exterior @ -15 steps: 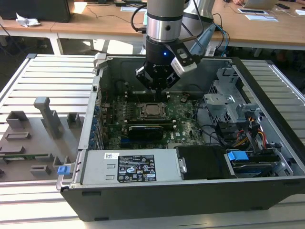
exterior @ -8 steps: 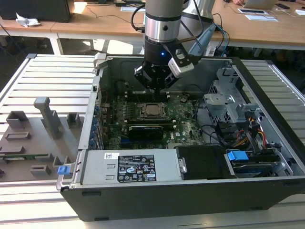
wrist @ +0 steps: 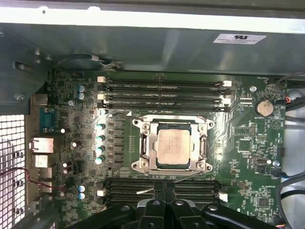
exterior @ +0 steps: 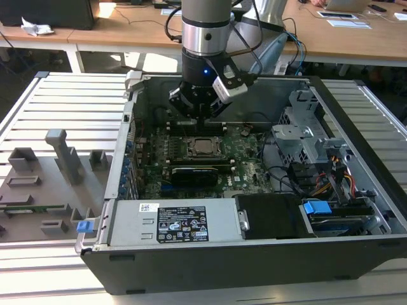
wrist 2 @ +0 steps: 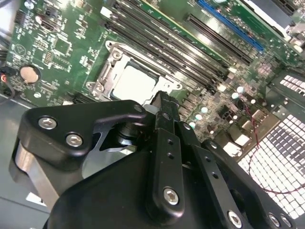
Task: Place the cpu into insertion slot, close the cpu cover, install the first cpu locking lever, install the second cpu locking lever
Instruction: 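Install the first cpu locking lever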
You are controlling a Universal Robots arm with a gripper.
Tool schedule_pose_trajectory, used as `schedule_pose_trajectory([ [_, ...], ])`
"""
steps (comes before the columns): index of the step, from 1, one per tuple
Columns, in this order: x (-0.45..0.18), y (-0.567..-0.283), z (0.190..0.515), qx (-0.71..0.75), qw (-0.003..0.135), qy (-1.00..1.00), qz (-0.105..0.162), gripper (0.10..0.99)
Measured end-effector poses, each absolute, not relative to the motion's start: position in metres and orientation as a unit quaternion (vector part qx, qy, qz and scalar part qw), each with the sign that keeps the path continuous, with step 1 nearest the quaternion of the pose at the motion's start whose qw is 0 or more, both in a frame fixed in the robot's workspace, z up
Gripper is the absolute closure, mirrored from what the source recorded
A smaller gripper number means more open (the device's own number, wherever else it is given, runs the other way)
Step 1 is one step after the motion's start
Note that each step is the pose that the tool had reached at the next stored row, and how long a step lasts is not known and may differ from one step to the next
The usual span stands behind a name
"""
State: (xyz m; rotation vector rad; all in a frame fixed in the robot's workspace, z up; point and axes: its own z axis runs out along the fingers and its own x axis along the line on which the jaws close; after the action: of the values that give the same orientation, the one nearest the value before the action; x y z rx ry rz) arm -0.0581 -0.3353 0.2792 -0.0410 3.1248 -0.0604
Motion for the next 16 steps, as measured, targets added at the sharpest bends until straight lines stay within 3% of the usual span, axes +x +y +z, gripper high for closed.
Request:
schedule_pose_trajectory([
  [16, -0.082, -0.329, 0.279, -0.013, 0.008, 1.000, -0.019, 0.980],
])
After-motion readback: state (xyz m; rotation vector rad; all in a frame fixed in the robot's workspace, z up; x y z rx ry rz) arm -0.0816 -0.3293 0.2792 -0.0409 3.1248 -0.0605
